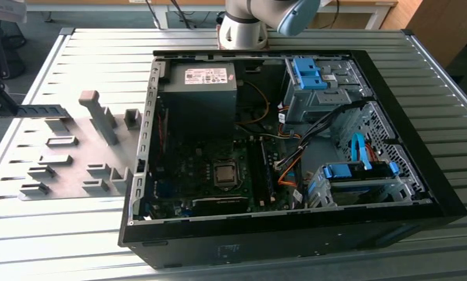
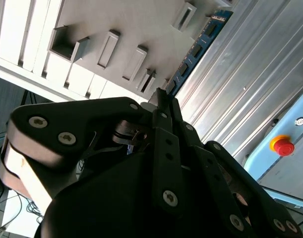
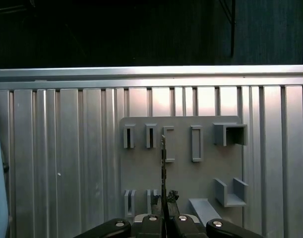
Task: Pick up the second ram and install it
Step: 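Pick up the second ram and move it above second insertion slot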
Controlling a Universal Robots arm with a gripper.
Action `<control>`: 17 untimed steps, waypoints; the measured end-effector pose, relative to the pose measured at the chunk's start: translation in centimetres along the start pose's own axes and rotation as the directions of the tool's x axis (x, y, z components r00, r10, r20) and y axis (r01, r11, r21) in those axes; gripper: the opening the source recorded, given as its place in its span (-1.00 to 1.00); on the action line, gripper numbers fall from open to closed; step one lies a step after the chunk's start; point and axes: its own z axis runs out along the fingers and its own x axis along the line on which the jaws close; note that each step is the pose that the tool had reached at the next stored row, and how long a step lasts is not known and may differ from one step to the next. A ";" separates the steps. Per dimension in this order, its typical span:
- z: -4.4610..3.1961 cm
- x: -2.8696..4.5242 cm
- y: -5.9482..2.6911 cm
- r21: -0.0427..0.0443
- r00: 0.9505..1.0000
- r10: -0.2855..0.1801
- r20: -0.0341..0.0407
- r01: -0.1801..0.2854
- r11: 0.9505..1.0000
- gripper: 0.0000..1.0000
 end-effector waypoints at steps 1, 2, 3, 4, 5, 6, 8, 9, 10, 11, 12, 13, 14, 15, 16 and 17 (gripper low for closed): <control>-0.12 0.00 0.00 0.000 1.000 0.000 0.000 0.000 1.000 -0.72; -0.23 0.00 0.00 0.000 1.000 0.000 0.000 0.000 1.000 -0.72; -0.36 -0.01 0.00 0.000 1.000 0.000 0.000 0.000 1.000 -0.72; -0.46 -0.01 0.00 0.000 1.000 0.000 0.000 0.000 1.000 -0.72; -0.56 -0.01 0.00 0.000 1.000 0.000 0.000 0.000 1.000 -0.72; -0.66 -0.02 0.00 0.000 1.000 0.000 0.000 0.000 1.000 -0.72; -0.79 -0.02 0.00 0.000 1.000 0.000 0.000 0.000 1.000 -0.72; -0.88 -0.02 0.00 0.000 1.000 0.000 0.000 0.000 1.000 -0.72; -0.97 -0.03 0.00 0.000 1.000 0.000 0.000 0.000 1.000 -0.72; -1.05 -0.03 0.00 0.000 1.000 0.000 0.000 0.000 1.000 -0.72; -1.12 -0.03 0.00 0.000 1.000 0.000 0.000 0.000 1.000 -0.72; -1.19 -0.04 0.00 0.000 1.000 0.000 0.000 0.000 1.000 -0.72; -1.28 -0.04 0.00 0.000 1.000 0.000 0.000 0.000 1.000 -0.72; -1.36 -0.04 -0.01 0.000 1.000 0.000 0.000 0.000 1.000 -0.72; -1.44 -0.04 -0.01 0.000 1.000 0.000 0.000 0.000 1.000 -0.72; -1.51 -0.04 -0.01 0.000 1.000 0.000 0.000 0.000 1.000 -0.72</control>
